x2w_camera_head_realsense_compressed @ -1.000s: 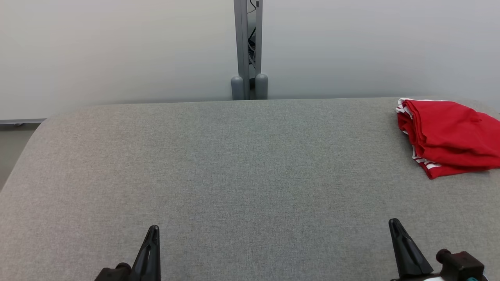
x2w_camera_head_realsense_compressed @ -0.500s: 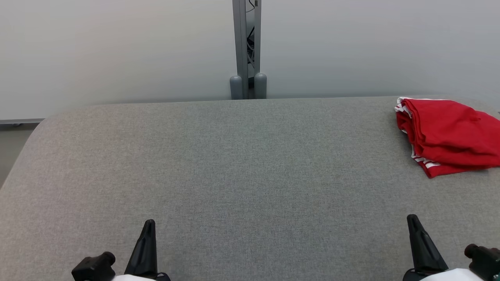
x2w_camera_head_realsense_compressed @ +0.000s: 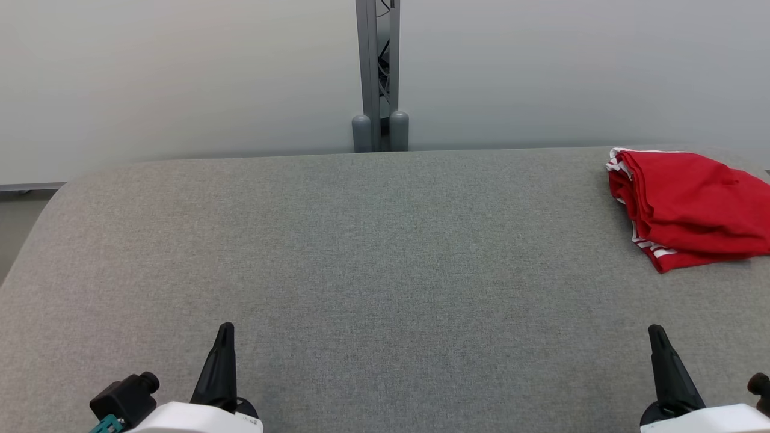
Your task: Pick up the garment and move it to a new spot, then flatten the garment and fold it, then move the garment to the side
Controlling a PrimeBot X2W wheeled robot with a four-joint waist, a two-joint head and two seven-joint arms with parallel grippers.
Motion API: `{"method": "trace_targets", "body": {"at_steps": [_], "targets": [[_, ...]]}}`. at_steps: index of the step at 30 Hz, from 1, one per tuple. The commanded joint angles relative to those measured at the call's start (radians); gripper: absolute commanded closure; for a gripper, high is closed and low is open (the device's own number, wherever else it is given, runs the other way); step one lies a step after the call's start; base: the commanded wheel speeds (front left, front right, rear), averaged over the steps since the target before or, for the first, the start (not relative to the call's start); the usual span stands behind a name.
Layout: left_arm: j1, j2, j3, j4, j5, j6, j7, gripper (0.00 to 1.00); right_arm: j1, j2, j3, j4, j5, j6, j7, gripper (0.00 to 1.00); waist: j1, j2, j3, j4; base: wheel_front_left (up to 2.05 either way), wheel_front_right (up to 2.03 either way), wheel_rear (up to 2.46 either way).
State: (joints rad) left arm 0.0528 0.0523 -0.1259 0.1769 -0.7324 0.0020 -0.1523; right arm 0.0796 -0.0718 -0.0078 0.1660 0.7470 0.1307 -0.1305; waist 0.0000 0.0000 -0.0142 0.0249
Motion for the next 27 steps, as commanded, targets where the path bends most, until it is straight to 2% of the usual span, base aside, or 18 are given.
{"method": "trace_targets", "body": {"at_steps": [1,27], "targets": [[-0.032,0.007,0.007,-0.007,-0.029,-0.007,0.005,1.0,-0.027,-0.011,-0.01,-0.015,0.032,0.0,0.009,1.0,0.0,0.0,0.0,0.0,0.0,0.0,0.0],[-0.105,0.007,0.031,0.038,-0.358,-0.056,0.075,1.0,-0.052,-0.017,-0.081,-0.014,0.364,0.0,0.102,1.0,0.0,0.0,0.006,-0.007,0.0,0.0,0.0]]}}
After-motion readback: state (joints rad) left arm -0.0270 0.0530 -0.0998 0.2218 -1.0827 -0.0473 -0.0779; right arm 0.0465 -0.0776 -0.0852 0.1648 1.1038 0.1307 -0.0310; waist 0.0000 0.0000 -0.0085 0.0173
